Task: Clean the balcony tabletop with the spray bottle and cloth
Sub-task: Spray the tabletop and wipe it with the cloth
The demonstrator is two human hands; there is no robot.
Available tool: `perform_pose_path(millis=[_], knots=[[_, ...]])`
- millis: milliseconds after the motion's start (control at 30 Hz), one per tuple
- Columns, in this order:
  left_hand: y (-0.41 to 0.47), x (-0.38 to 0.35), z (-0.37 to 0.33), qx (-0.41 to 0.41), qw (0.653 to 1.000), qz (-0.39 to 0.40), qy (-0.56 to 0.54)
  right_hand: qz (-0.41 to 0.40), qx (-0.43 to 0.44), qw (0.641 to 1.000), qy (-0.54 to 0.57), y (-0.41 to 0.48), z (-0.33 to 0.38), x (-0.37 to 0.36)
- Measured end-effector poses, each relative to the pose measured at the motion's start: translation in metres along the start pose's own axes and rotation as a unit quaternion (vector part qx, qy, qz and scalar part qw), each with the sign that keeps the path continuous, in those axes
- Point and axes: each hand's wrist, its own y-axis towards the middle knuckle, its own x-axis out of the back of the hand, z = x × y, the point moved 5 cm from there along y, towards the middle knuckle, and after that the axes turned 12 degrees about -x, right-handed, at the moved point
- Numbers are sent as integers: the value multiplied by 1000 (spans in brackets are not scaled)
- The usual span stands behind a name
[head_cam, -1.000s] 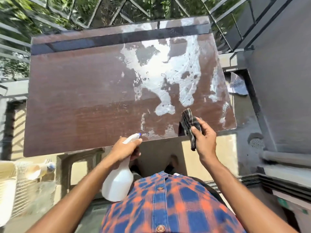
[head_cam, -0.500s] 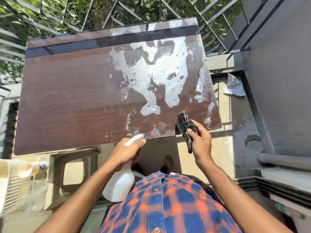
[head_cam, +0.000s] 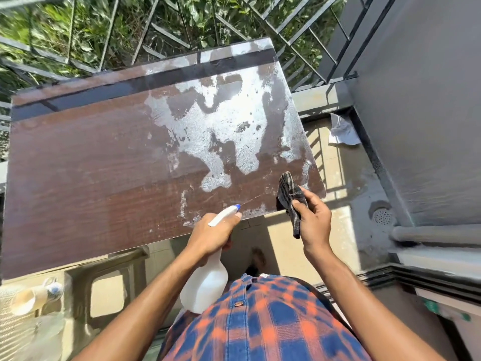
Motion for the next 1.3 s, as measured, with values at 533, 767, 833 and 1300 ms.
perform_pose_path(millis=[533,767,833,1300], knots=[[21,-41,-56,-65,997,37,-1,-124,16,989,74,23,30,44],[26,-38,-70,-84,996,-24,7,-116,44,990,74,18,41,41],[26,-43,-76,-87,996,-14,-4,-114,48,990,71,16,40,39],[28,-18,-62,-63,994,-70,-49,-88,33,993,65,14,29,24]])
